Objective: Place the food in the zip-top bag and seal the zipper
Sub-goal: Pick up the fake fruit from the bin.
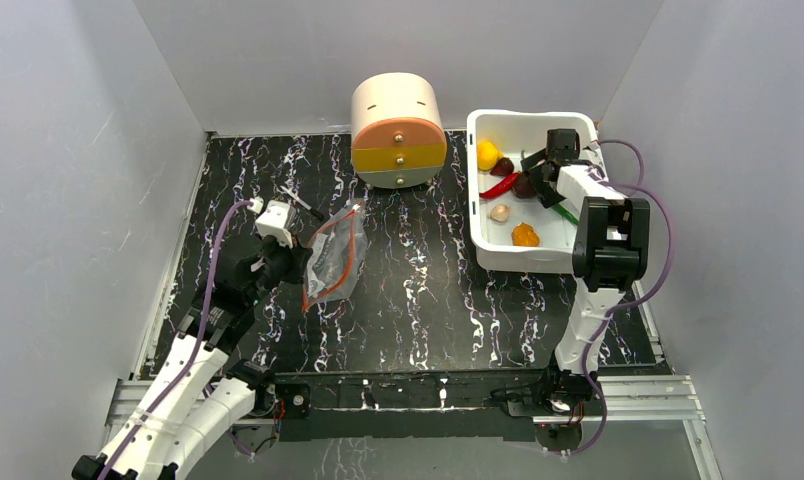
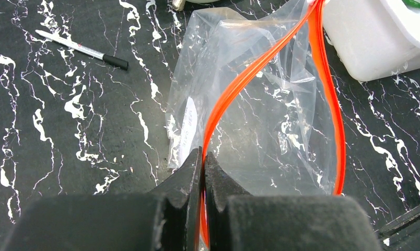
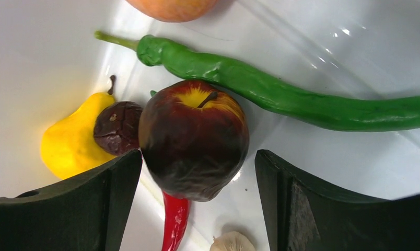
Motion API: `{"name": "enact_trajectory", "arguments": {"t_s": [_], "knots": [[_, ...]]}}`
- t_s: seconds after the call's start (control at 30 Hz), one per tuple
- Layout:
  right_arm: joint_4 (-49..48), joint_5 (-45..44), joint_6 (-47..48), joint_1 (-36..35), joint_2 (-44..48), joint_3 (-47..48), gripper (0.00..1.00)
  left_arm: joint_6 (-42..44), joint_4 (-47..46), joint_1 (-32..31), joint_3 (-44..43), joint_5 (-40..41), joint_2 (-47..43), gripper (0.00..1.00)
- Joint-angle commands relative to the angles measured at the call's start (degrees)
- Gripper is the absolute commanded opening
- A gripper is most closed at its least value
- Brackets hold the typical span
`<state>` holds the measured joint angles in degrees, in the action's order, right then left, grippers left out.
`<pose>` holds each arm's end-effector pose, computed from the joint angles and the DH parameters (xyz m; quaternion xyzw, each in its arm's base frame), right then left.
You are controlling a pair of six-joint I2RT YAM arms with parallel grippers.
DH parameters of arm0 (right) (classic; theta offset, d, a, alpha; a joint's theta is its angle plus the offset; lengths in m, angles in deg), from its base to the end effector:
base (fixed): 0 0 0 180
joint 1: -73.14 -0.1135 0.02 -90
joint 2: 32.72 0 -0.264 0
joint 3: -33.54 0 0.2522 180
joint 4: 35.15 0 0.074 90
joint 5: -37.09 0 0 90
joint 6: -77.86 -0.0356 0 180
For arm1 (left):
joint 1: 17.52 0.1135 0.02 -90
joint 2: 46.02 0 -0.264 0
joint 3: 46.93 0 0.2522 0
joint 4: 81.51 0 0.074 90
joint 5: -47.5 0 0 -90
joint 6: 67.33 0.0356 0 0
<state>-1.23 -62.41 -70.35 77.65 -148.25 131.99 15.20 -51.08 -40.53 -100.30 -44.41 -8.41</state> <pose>0.4417 -0.0407 0.1929 0.5125 0.7878 0.0806 0.3321 0.1464 -0.0635 0.3154 0.1171 0.7828 -0.1733 0.5860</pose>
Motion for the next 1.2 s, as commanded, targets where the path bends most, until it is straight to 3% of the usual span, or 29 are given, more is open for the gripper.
{"name": "enact_trajectory", "arguments": {"t_s": [0.0,0.27,0.43,0.93,1.17], "knots": [[3.0,-1.4,-1.9,0.1,-1.9,4.7,0.77,0.5,-1.3,0.1,0.0,-0.5,0.2,0.0],[-1.3,-2.1,1.2,0.1,0.0,1.7,0.57,0.5,-1.4,0.1,0.3,0.2,-0.5,0.0],[-3.1,-2.0,2.7,0.1,2.8,-0.4,0.5,0.5,-1.4,0.0,0.2,0.1,0.0,0.0],[-11.1,1.1,7.2,0.1,19.3,-11.5,0.47,0.7,-1.4,0.0,0.4,0.0,0.2,0.0],[-14.7,7.5,9.0,0.0,29.7,-20.2,0.46,0.9,-1.2,-0.1,0.5,0.3,-1.6,0.0]]}}
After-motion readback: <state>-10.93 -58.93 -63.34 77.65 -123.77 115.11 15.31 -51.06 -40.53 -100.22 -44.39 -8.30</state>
